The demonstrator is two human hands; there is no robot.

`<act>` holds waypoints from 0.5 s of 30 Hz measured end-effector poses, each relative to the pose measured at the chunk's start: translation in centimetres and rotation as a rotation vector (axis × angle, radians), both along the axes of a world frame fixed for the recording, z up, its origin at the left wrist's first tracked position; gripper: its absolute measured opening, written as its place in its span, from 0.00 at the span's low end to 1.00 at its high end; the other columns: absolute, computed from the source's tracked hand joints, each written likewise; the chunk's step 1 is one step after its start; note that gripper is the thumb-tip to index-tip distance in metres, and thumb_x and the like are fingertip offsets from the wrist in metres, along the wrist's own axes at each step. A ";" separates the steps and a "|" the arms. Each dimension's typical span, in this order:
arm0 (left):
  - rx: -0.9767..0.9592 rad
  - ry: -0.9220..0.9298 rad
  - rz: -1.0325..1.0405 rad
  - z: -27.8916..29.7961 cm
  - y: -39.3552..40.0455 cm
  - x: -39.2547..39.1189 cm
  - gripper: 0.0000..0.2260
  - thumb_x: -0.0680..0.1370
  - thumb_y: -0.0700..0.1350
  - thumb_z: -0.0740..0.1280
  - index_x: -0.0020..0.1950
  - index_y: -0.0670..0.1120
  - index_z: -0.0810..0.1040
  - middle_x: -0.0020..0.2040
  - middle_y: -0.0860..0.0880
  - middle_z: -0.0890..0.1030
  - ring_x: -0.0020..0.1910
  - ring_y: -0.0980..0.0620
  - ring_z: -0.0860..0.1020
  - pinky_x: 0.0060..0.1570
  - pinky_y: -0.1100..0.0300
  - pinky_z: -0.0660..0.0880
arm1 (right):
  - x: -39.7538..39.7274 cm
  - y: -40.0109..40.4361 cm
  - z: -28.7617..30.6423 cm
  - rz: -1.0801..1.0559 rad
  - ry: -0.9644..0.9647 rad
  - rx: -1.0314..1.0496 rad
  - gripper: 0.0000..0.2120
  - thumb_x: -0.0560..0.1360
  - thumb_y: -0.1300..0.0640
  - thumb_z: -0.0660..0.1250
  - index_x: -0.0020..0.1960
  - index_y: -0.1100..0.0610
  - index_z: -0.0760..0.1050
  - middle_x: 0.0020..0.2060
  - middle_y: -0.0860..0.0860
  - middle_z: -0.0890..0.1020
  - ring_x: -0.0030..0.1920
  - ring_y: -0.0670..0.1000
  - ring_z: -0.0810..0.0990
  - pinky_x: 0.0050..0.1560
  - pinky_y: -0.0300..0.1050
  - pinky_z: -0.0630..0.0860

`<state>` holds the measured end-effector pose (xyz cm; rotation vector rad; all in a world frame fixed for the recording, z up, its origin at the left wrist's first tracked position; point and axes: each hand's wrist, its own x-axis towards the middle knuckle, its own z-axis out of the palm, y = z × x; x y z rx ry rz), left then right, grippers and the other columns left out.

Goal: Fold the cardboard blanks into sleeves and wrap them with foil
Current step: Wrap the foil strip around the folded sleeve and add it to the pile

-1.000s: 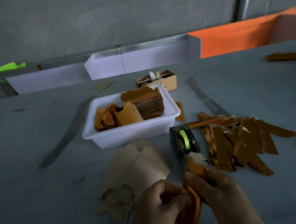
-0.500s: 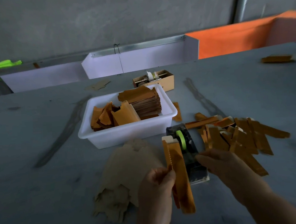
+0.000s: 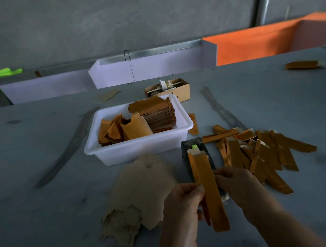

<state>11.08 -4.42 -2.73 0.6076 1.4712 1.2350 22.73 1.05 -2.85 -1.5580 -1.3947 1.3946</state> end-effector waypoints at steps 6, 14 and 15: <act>0.039 0.038 -0.014 0.3 -0.2 0.2 0.05 0.76 0.40 0.68 0.45 0.38 0.80 0.28 0.49 0.78 0.21 0.60 0.72 0.21 0.68 0.67 | 0.0 -0.7 0.1 -0.107 0.298 -0.035 0.08 0.75 0.58 0.63 0.43 0.60 0.79 0.36 0.56 0.83 0.37 0.52 0.82 0.39 0.43 0.74; 0.010 -0.193 -0.015 -1.1 0.0 -0.6 0.06 0.74 0.39 0.69 0.38 0.42 0.81 0.32 0.44 0.79 0.29 0.51 0.74 0.29 0.59 0.69 | 0.6 -2.1 -1.1 -0.093 -0.264 0.347 0.09 0.72 0.58 0.70 0.34 0.48 0.76 0.56 0.45 0.72 0.58 0.47 0.73 0.47 0.30 0.68; 0.009 -0.237 -0.017 -1.3 -0.1 -0.7 0.07 0.73 0.39 0.70 0.35 0.43 0.82 0.33 0.43 0.78 0.29 0.50 0.73 0.29 0.59 0.70 | 0.5 -2.3 -1.2 -0.093 -0.296 0.377 0.11 0.71 0.58 0.71 0.34 0.47 0.75 0.56 0.45 0.71 0.58 0.47 0.73 0.45 0.28 0.66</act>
